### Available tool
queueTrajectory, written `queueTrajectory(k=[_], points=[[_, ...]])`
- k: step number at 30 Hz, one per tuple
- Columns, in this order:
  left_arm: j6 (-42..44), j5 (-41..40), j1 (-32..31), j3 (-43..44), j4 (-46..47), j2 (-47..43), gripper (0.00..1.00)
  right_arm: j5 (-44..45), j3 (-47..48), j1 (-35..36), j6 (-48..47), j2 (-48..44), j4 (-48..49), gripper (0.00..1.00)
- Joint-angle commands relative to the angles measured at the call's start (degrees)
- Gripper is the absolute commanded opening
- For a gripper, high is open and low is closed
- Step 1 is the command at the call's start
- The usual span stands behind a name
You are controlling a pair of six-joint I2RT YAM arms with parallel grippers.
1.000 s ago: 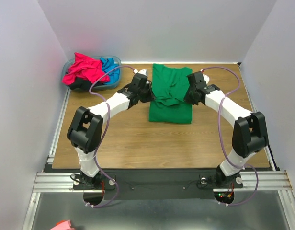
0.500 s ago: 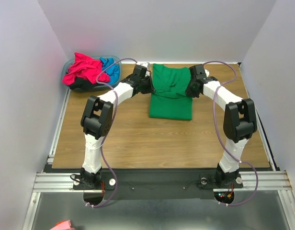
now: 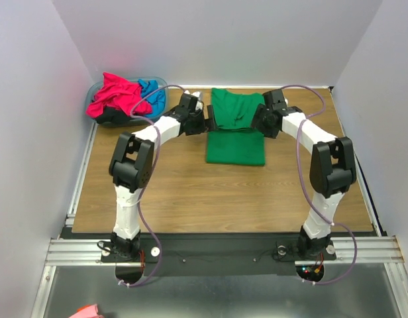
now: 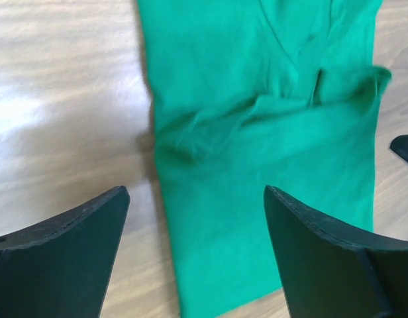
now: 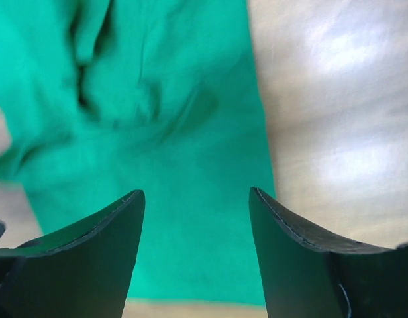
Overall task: Fold and stack the t-shirts
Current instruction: Fold the tshirt
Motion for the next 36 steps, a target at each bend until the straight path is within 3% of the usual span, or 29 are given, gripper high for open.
queueTrajectory(k=[1,3,6,8,9,13,19,26,30,34,36], points=[[-0.9,1.7,-0.1,-11.0,5.3,-13.5,0.99,-7.5,-4.6,-0.3,-2.1,-8.1,3.3,0.70],[-2.0,2.5,-0.4,-16.5,9.0,-16.9,0.99,-14.9,-7.5,0.4,-2.6,-9.7,5.8,0.70],[-4.1,2.2,-1.1,-27.1,12.3,-22.9,0.98,-17.8,-9.4,3.2,-3.6,-8.7,8.5,0.67],[-5.6,2.0,-1.6,-33.9,14.0,-27.0,0.98,-18.1,-7.7,4.8,-4.2,-6.2,8.6,0.54],[-6.0,2.0,-1.8,-37.9,14.5,-29.4,0.99,-18.4,-7.2,5.2,-4.0,-5.3,8.9,0.37],[-8.3,1.0,-2.7,-46.0,16.3,-34.1,0.98,-17.3,-1.7,6.0,-4.0,1.2,9.1,0.18],[-10.3,0.7,-2.8,-51.9,16.4,-38.8,0.99,-13.6,7.9,6.0,-4.8,10.2,9.0,0.13],[-10.3,0.3,-2.9,-53.0,16.3,-41.3,0.98,-5.1,24.2,5.4,-4.2,17.9,8.7,0.14],[-10.1,-0.3,-2.9,-51.5,16.3,-40.2,0.98,-3.0,27.1,5.2,-5.0,17.5,8.3,0.17],[-9.6,-0.2,-2.9,-48.5,16.3,-36.5,0.98,-1.9,15.2,5.2,-5.0,7.8,8.3,0.38],[-9.4,0.7,-2.9,-46.6,17.1,-34.8,0.98,1.7,3.4,5.2,-3.1,-1.2,8.2,0.69]])
